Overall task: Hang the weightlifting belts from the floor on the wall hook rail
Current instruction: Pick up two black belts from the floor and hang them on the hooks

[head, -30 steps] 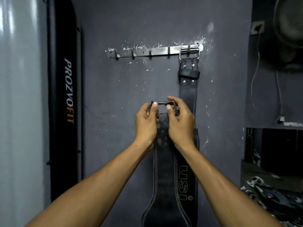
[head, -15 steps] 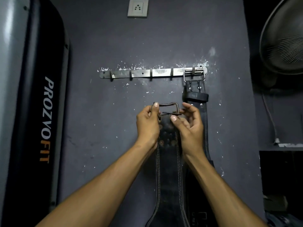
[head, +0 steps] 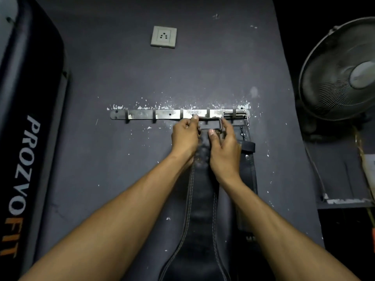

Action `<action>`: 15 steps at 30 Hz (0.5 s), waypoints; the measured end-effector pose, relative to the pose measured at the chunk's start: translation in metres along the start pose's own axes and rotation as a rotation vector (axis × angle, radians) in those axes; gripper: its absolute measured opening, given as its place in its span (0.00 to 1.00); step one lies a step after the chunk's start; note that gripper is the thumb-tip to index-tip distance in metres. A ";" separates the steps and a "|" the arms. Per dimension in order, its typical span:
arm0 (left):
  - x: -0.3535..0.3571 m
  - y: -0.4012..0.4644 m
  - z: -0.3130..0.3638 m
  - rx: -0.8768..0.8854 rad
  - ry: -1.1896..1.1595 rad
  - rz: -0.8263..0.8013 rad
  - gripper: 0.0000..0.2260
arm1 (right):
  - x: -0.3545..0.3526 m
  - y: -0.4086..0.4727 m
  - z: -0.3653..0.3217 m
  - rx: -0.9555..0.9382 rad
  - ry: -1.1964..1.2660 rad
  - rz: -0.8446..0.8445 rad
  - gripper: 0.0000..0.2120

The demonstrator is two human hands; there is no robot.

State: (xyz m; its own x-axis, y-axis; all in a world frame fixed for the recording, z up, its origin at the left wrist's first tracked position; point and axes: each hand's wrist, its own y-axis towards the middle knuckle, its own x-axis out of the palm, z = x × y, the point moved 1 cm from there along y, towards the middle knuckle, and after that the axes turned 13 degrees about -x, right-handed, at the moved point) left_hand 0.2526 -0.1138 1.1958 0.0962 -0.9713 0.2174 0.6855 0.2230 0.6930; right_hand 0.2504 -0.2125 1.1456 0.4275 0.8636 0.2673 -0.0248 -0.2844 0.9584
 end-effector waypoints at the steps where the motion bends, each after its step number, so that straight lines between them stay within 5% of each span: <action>1: 0.003 0.011 0.008 0.010 0.012 0.001 0.14 | 0.004 0.014 0.000 -0.015 -0.021 0.015 0.23; 4: 0.008 0.036 0.025 0.064 0.138 0.005 0.09 | 0.012 0.059 0.004 -0.031 -0.114 0.022 0.19; 8: 0.009 0.050 0.030 0.148 0.554 -0.059 0.21 | 0.017 0.089 0.012 0.047 -0.235 -0.073 0.18; 12: 0.008 0.044 0.012 0.139 0.596 -0.071 0.18 | 0.011 0.078 0.019 0.051 -0.270 -0.172 0.10; 15: 0.007 0.031 -0.007 0.129 0.533 -0.054 0.18 | 0.006 0.065 0.019 0.034 -0.318 -0.248 0.14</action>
State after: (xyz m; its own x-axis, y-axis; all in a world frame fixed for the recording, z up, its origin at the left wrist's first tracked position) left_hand 0.2794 -0.1139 1.2138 0.4389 -0.8812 -0.1758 0.6086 0.1475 0.7797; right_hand 0.2686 -0.2340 1.2070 0.6753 0.7373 -0.0206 0.1414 -0.1020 0.9847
